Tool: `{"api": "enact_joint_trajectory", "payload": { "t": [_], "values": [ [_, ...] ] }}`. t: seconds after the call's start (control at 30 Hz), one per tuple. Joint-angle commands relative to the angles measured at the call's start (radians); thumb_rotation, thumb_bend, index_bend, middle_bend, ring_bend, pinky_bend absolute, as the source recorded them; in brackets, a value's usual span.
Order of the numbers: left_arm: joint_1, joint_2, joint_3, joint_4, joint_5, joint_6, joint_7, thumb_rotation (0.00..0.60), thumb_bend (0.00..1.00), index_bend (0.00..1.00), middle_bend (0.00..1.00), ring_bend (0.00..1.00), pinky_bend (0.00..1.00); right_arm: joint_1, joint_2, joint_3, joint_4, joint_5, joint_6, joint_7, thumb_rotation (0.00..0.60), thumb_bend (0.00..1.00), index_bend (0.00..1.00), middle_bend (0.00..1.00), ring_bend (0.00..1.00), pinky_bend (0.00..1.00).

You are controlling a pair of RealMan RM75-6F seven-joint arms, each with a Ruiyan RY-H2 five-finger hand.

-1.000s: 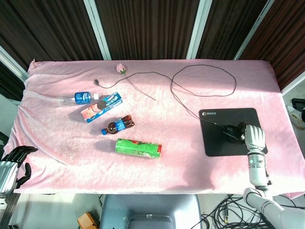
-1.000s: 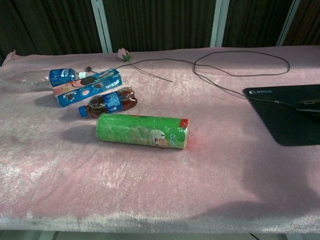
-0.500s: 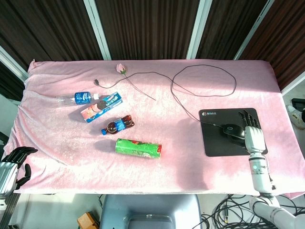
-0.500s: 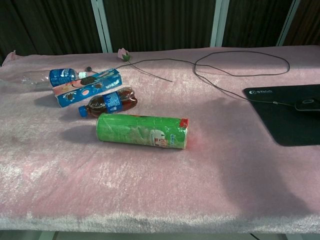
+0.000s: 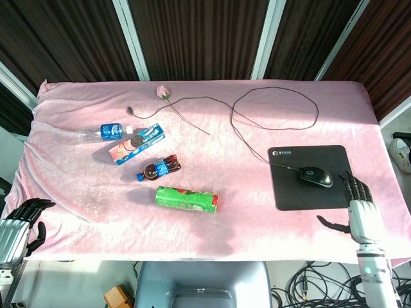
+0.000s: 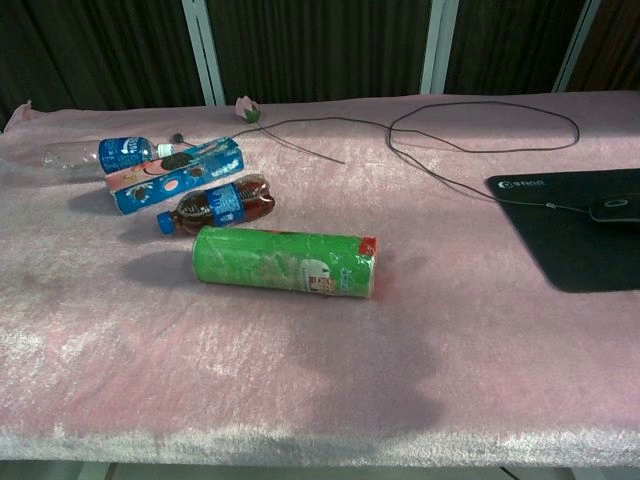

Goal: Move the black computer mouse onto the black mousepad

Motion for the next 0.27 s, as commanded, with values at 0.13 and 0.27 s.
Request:
{"api": "enact_joint_trajectory", "payload": {
  "t": [0.13, 0.27],
  "values": [
    [-0.003, -0.002, -0.002, -0.001, -0.005, -0.008, 0.004, 0.6, 0.71, 0.28, 0.26, 0.19, 0.4, -0.072, 0.04, -0.044, -0.079, -0.03, 0.076, -0.094, 0.6, 0.18, 0.02, 0.04, 0.06, 0.19],
    [-0.006, 0.0, -0.002, 0.0, -0.006, -0.01, -0.004, 0.6, 0.72, 0.28, 0.26, 0.19, 0.4, -0.08, 0.03, -0.037, -0.075, -0.039, 0.087, -0.098, 0.6, 0.18, 0.02, 0.04, 0.06, 0.19]
  ]
}}
